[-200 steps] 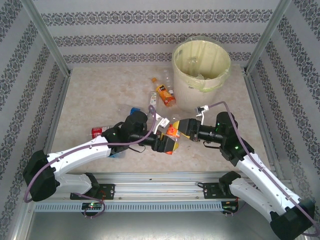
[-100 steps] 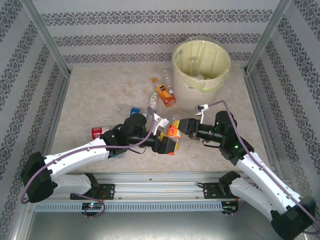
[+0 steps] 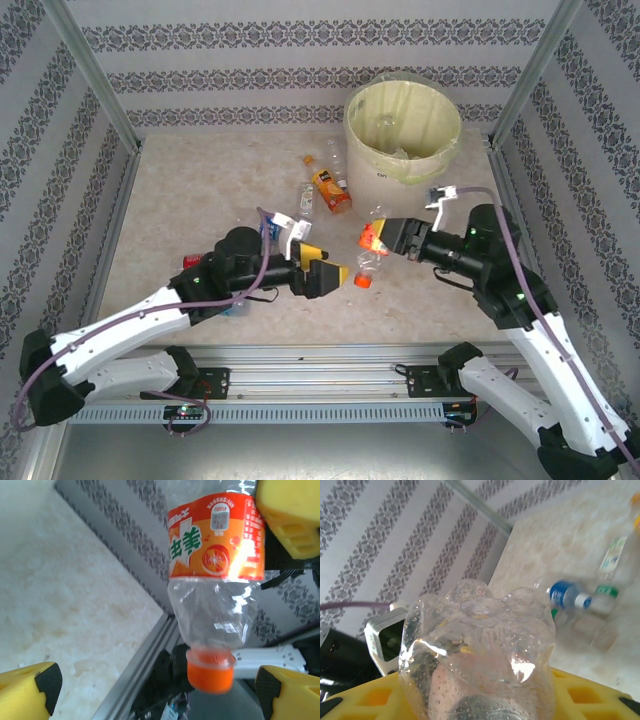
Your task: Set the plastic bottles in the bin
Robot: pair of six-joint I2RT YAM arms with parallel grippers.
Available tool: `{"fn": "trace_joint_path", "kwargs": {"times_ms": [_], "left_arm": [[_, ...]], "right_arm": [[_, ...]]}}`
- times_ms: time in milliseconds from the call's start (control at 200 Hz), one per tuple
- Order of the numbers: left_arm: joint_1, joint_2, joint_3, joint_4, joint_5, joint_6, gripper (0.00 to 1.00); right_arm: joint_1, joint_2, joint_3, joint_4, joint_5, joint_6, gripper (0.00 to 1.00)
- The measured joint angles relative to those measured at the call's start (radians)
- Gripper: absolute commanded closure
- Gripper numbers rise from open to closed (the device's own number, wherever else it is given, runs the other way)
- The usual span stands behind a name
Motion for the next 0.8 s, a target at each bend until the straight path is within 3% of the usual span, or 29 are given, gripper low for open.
{"fn": "trace_joint_path", "kwargs": {"times_ms": [385, 545, 799], "left_arm": [[0.000, -0.169, 0.012, -0.005, -0.209, 0.031, 0.00], [0.000, -0.169, 0.068, -0.068, -0.262, 0.078, 0.00], [0.000, -0.174, 0.156, -0.226, -0.354, 0.179, 0.00]], "right_arm": [[-0.088, 0.235, 0.454, -0.226, 0.272, -0.296, 0.47], [-0.133, 0.368, 0.566, -0.223, 0.398, -0.397, 0.47], [-0.203, 0.605, 0.728, -0.160, 0.480, -0.475, 0.47]]}}
